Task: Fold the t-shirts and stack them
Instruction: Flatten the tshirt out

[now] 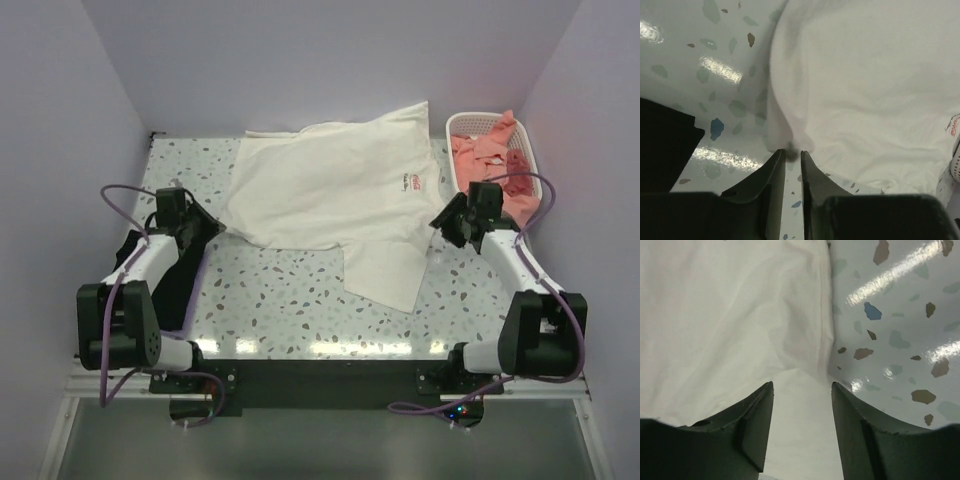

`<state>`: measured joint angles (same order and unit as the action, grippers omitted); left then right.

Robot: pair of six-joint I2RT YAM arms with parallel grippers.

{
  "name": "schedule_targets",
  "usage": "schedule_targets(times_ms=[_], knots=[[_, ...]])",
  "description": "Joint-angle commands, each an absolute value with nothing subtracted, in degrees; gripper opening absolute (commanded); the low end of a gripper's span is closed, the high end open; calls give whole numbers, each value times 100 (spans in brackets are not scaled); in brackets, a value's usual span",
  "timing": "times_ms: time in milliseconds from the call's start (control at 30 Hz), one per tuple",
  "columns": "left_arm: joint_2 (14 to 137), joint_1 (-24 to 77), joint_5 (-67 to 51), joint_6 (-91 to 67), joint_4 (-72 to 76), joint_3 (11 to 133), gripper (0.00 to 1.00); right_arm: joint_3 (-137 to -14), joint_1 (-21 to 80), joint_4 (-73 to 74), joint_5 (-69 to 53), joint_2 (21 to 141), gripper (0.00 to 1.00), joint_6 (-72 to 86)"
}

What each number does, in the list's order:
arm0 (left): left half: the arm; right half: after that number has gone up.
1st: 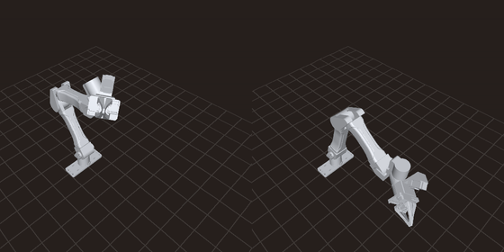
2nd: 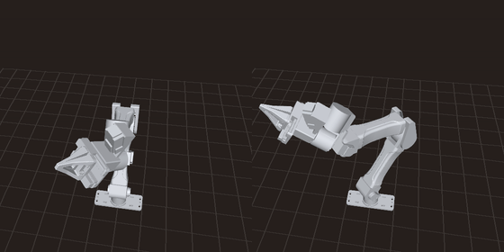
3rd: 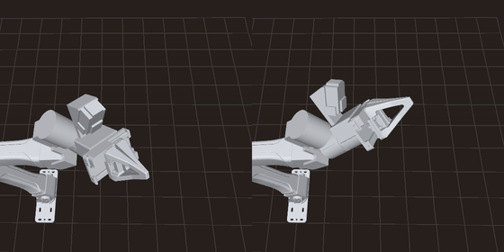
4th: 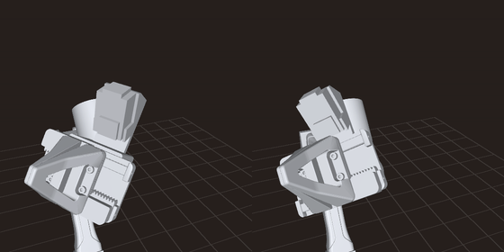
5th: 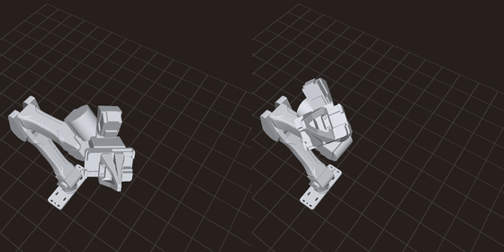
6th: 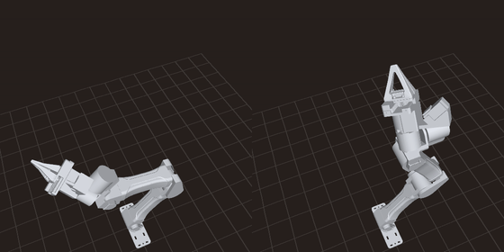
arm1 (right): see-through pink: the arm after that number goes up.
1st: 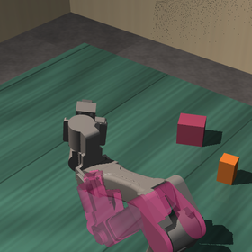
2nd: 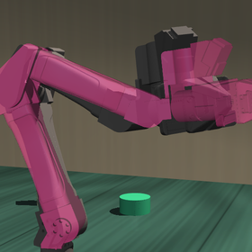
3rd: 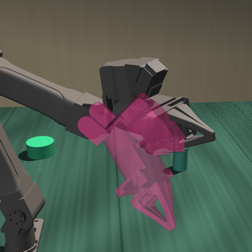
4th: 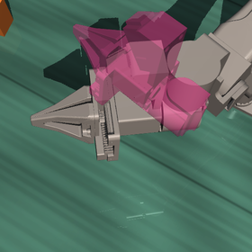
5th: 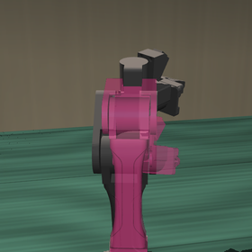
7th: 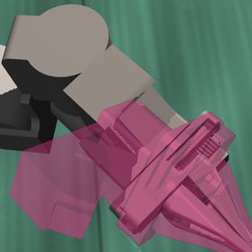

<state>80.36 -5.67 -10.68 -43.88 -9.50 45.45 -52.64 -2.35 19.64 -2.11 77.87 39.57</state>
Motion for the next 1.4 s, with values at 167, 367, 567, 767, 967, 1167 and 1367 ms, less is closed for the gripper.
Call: schedule_targets(times_ms=[167,367,567,767,967,1167,1367], knots=[[7261,-387,-230,-4482,-720,3938,40,-3965,-229,1512,-571,6769,66,3718],[6917,-221,535,-4736,-1063,3683,41,-3059,-220,1530,-526,6039,67,3866],[7075,87,1239,-5141,-1266,3516,42,-2488,254,1354,-563,5696,67,4201],[7751,211,1380,-5361,-1011,3691,43,-2391,474,1275,-413,5757,66,4289],[8411,220,1512,-5572,-827,3963,44,-2399,589,1528,-247,5652,66,4307],[8543,220,1433,-5590,-387,3990,43,-2470,624,1898,-193,5458,65,4245],[8859,220,1485,-5634,-404,4130,39,-2470,808,2030,-167,5633,64,4315]])
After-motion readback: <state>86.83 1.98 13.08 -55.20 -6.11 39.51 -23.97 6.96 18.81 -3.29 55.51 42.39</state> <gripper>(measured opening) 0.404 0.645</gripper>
